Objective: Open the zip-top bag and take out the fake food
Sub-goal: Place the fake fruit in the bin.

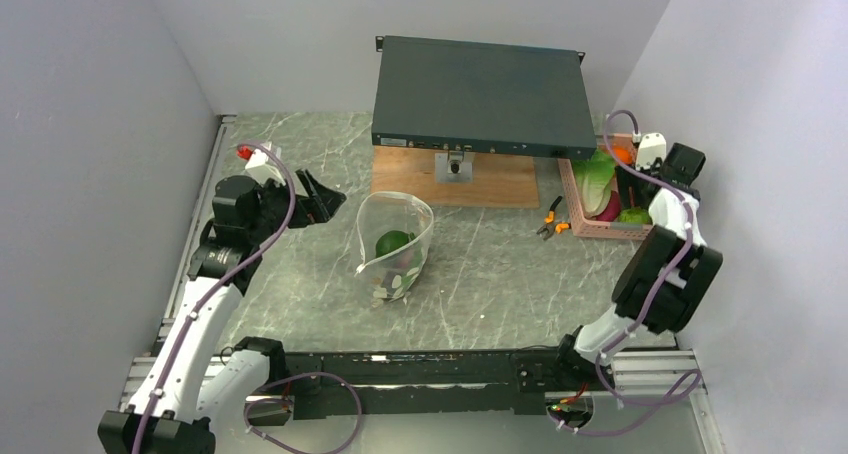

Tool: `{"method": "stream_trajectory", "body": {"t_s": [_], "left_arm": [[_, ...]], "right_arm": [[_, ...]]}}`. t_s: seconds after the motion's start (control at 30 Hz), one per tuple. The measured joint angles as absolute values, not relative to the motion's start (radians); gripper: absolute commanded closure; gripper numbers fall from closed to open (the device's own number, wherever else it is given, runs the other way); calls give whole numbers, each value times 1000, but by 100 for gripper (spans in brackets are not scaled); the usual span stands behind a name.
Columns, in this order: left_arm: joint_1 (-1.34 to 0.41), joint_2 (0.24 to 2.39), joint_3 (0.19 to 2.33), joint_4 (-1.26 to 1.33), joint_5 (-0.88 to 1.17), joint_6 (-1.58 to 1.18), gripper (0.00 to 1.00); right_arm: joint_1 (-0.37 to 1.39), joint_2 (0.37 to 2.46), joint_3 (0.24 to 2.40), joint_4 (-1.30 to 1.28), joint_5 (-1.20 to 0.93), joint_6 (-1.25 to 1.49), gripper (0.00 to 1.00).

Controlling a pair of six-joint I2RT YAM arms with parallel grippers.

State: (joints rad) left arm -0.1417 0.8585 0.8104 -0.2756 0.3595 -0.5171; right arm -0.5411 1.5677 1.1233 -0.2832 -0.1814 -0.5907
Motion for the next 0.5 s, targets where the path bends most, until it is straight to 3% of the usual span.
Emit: {"method": "stream_trajectory", "body": {"t_s": [0.13,0.5], "left_arm": [[-142,807,789,-278,352,-509,0],[-142,774,785,-327,353,-446,0]], "right_arm": [[-529,1700,1232,-301,-176,-604,2],[-485,1654,1308,-388,-267,-630,0]]}}
